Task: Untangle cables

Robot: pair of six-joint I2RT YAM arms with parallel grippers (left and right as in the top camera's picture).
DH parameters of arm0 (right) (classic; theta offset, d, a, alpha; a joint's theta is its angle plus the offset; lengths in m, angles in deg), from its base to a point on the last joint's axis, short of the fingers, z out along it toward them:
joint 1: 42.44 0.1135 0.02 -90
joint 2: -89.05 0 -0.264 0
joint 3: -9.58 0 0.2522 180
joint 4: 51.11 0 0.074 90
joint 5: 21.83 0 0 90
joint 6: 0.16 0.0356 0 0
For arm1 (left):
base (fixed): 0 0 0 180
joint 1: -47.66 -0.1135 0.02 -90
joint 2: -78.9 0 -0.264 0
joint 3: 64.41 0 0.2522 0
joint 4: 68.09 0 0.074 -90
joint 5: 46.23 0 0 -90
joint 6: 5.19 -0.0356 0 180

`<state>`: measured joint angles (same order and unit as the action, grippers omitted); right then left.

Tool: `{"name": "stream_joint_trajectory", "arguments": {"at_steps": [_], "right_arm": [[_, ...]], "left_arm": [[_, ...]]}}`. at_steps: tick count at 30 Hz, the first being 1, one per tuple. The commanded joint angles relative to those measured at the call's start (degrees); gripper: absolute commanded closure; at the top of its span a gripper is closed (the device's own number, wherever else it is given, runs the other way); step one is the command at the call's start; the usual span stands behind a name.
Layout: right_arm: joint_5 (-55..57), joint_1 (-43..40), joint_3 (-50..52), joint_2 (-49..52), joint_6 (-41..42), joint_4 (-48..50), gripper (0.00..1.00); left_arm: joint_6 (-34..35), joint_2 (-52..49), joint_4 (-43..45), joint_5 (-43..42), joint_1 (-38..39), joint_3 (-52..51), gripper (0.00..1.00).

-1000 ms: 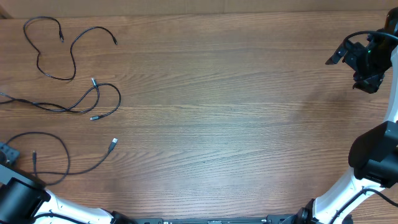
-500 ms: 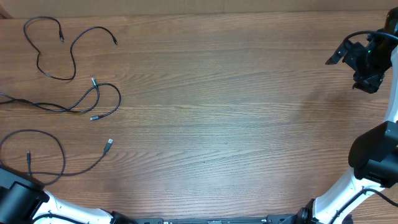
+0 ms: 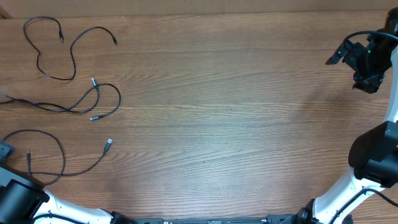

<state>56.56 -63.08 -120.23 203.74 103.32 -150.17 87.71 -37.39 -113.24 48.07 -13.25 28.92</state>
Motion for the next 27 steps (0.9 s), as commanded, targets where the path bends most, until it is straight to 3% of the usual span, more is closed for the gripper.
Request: {"name": "stream_joint_trajectory", "arguments": {"at_steps": [1,3,6,16,21,27], "right_arm": [[0.0,-0.2,-0.9,-1.4,0.2,0.1,0.0],[0.0,-0.2,-0.9,-1.4,0.2,0.1,0.0],[0.0,-0.2,-0.9,-1.4,0.2,0.1,0.0],[0.0,-0.2,-0.9,-1.4,0.2,0.1,0.0],[0.0,-0.2,-0.9,-1.4,0.2,0.1,0.0],[0.0,-0.2,-0.9,-1.4,0.2,0.1,0.0]], "left_arm": [[-1.7,-0.3,3.2,-1.2,-0.2,-3.8,0.37],[-1.7,-0.4,5.9,-1.2,-0.3,-5.9,0.42],[-1.7,-0.6,8.2,-1.2,-0.3,-7.5,0.58],[-1.6,-7.1,9.0,-1.2,-0.5,-8.3,0.62],[-1.3,-9.6,9.2,-1.4,-1.8,-8.3,0.96],[-1.0,-9.6,8.2,-1.4,-5.3,-5.0,0.96]]}}
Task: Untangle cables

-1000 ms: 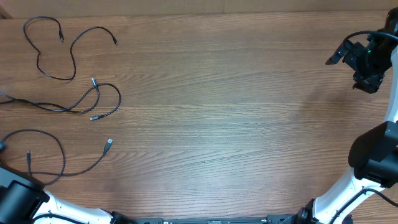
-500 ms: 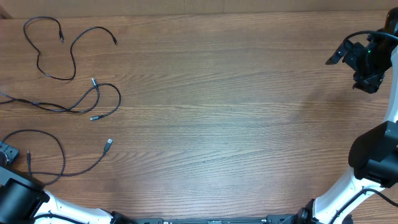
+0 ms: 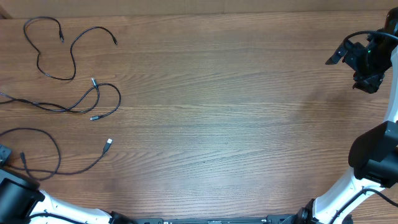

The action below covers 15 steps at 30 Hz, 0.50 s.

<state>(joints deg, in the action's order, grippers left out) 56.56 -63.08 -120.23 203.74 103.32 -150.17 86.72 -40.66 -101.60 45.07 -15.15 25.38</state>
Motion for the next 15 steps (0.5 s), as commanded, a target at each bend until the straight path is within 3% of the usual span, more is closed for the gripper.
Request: {"name": "stream_joint_trajectory", "arguments": {"at_steps": [1,15], "right_arm": [[0.0,-0.2,-0.9,-1.4,0.2,0.1,0.0],[0.0,-0.2,-0.9,-1.4,0.2,0.1,0.0]], "left_arm": [[0.4,-6.3,-4.3,1.6,-4.1,-0.1,0.96],[0.9,-6.3,-11.3,1.6,-7.3,11.5,0.96]]}}
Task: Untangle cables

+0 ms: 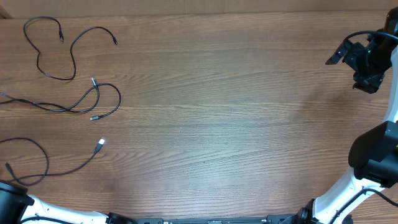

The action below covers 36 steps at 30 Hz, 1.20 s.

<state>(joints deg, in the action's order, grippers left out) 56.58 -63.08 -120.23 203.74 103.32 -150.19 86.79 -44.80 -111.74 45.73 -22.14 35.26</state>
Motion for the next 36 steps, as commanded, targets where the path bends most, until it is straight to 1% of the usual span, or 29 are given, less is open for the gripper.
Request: {"name": "stream_joint_trajectory", "arguments": {"at_steps": [1,2,4,6,7,8,9,11,16,18,20,22,24,27,31,34,36], "right_arm": [[-0.1,-0.2,-0.9,-1.4,0.2,0.2,0.0],[-0.1,-0.2,-0.9,-1.4,0.2,0.2,0.0],[-0.1,-0.2,-0.9,-1.4,0.2,0.2,0.0],[-0.1,-0.2,-0.9,-1.4,0.2,0.2,0.0],[-0.1,-0.2,-0.9,-1.4,0.2,0.2,0.0],[-0.1,-0.2,-0.9,-1.4,0.2,0.2,0.0],[-0.1,-0.2,-0.9,-1.4,0.2,0.2,0.0],[-0.1,-0.2,-0.9,-1.4,0.2,0.2,0.0],[-0.1,-0.2,-0.9,-1.4,0.2,0.2,0.0],[-0.1,-0.2,-0.9,-1.4,0.2,0.2,0.0],[-0.1,-0.2,-0.9,-1.4,0.2,0.2,0.0],[-0.1,-0.2,-0.9,-1.4,0.2,0.2,0.0],[-0.1,-0.2,-0.9,-1.4,0.2,0.2,0.0],[-0.1,-0.2,-0.9,-1.4,0.2,0.2,0.0],[-0.1,-0.2,-0.9,-1.4,0.2,0.2,0.0],[-0.1,-0.2,-0.9,-1.4,0.2,0.2,0.0],[-0.1,-0.2,-0.9,-1.4,0.2,0.2,0.0]], "left_arm": [[0.8,-2.1,-1.6,0.9,-0.3,2.1,0.96],[0.8,-2.0,-2.3,0.9,-0.3,2.6,0.96],[1.3,-1.3,-3.8,0.4,-0.3,3.8,0.87],[1.5,-0.2,-4.6,-2.6,-0.3,4.5,0.73],[1.5,0.6,-4.7,-4.9,-0.3,4.7,0.62],[1.4,1.7,-4.9,-8.5,-0.3,4.7,0.41],[1.4,2.8,-5.1,-11.7,-0.3,4.7,0.01],[1.4,5.1,-5.1,-17.7,-0.2,4.7,0.0],[1.4,10.4,-7.5,-26.4,0.5,4.7,0.0],[1.4,12.9,-10.0,-32.7,1.0,4.7,0.0],[1.4,15.6,-12.3,-44.0,2.5,4.7,0.0],[1.4,17.1,-13.8,-52.2,4.6,4.7,0.0],[1.4,18.2,-16.1,-56.2,7.5,4.7,0.0],[1.4,19.6,-20.2,-56.8,12.2,4.7,0.01],[1.2,22.4,-24.8,-56.9,20.7,4.7,0.0],[-1.0,26.6,-27.7,-56.8,28.2,4.7,0.0],[-1.2,30.5,-28.6,-56.2,34.0,4.7,0.0]]}}
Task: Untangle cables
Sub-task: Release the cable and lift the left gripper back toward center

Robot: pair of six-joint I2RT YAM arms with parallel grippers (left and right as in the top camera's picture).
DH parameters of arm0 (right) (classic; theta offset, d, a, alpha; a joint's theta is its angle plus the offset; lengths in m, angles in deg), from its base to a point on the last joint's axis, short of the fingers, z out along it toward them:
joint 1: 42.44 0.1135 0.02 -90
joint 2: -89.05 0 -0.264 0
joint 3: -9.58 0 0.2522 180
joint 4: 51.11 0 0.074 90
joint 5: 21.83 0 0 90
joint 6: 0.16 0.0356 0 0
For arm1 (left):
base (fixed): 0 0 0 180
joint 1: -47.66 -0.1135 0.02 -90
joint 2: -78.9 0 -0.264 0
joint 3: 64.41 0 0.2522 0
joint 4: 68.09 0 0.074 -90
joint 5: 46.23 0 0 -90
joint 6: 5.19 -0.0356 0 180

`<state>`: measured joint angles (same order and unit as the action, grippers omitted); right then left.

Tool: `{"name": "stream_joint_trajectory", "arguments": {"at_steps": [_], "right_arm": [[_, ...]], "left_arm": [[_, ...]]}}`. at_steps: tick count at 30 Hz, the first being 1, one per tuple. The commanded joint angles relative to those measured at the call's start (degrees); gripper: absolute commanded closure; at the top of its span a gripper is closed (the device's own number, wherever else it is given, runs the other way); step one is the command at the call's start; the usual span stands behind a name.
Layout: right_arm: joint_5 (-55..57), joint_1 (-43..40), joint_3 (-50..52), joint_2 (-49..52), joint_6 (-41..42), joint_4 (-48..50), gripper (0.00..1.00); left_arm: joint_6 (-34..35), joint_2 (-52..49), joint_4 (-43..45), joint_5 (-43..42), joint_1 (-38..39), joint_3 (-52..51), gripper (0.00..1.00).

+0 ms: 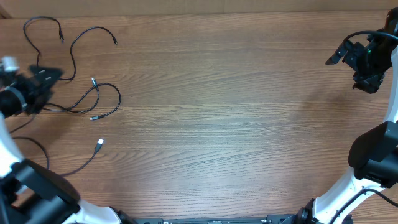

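Note:
Three black cables lie at the table's left. The top cable (69,46) curls at the far corner. The middle cable (106,93) loops below it. The bottom cable (86,163) ends in a silver plug (99,144), and its left part runs behind my left arm. My left gripper (48,79) hovers, blurred, over the left ends of the top and middle cables, and its jaws are unclear. My right gripper (339,51) hangs open and empty at the far right.
The left arm's white links (9,158) and dark base (37,193) cover the near left corner. The right arm (373,162) fills the right edge. Bare wooden table (217,112) spans the middle.
My left arm has risen from the near left corner to the left edge beside the upper cables. The bottom cable lies where it was, with nothing holding it. The right arm is unchanged.
The bottom cable first lay in a wide loop with one end near my left gripper at the near left corner. Over the following moments that end and the silver plug shifted left and nearer, flattening the loop. Now the gripper is up by the other two cables.

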<state>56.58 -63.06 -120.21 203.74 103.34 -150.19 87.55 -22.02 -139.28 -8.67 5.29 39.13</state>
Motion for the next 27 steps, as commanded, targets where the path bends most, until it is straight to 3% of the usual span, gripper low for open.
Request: {"name": "stream_joint_trajectory", "arguments": {"at_steps": [1,10,14,21,27], "right_arm": [[-0.1,-0.2,-0.9,-1.4,0.2,0.2,0.0],[-0.1,-0.2,-0.9,-1.4,0.2,0.2,0.0],[-0.1,-0.2,-0.9,-1.4,0.2,0.2,0.0],[-0.1,-0.2,-0.9,-1.4,0.2,0.2,0.0],[-0.1,-0.2,-0.9,-1.4,0.2,0.2,0.0]], "left_arm": [[-2.0,9.7,-1.1,-1.2,9.4,0.9,0.0],[-4.1,26.8,-8.2,16.3,32.4,0.9,0.0],[-4.0,34.6,-11.8,20.1,39.8,0.9,0.0],[-2.6,45.0,-18.9,24.6,43.3,0.8,0.0],[-2.6,47.6,-23.4,24.6,43.3,0.8,0.0]]}}
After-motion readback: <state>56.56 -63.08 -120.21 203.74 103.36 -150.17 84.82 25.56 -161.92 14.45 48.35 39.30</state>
